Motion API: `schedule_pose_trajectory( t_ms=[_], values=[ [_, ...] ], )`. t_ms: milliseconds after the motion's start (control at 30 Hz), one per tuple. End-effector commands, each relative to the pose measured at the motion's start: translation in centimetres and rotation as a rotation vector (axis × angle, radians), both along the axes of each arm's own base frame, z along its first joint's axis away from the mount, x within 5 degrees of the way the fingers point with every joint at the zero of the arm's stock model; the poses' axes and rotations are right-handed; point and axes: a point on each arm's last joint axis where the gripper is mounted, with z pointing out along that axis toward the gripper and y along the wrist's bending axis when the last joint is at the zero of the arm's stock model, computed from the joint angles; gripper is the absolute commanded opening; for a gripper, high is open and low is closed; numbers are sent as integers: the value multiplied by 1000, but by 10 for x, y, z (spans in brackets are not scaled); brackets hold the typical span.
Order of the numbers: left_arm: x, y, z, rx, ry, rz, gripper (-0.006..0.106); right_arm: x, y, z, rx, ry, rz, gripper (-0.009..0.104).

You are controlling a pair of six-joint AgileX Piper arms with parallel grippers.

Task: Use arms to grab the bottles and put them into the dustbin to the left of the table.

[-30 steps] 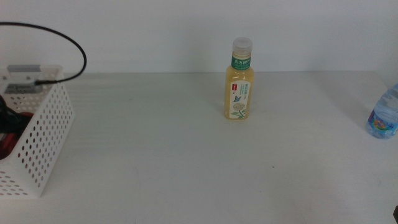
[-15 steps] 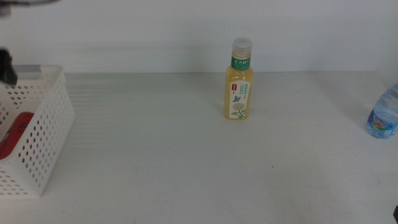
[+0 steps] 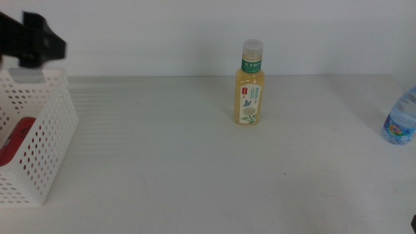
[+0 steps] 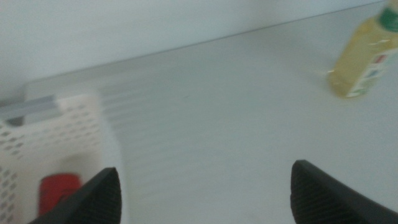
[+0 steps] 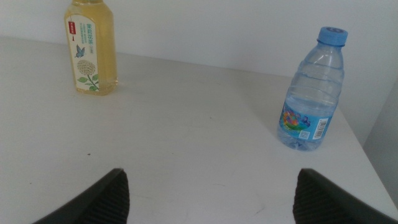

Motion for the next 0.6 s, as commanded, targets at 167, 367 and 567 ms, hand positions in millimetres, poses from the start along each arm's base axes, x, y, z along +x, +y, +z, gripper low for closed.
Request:
schedule_pose_trajectory(
  t_ms=[167, 367, 567],
  values=[
    [-34, -30, -9, -112, -224, -115, 87, -1, -1, 11, -6, -106, -7, 72],
    [-50, -49, -60, -198, -262, -180, 87, -1, -1, 11, -6, -106, -7, 72],
    [-58, -60, -106, -221, -304, -213, 87, -1, -1, 11, -6, -106, -7, 72]
  ],
)
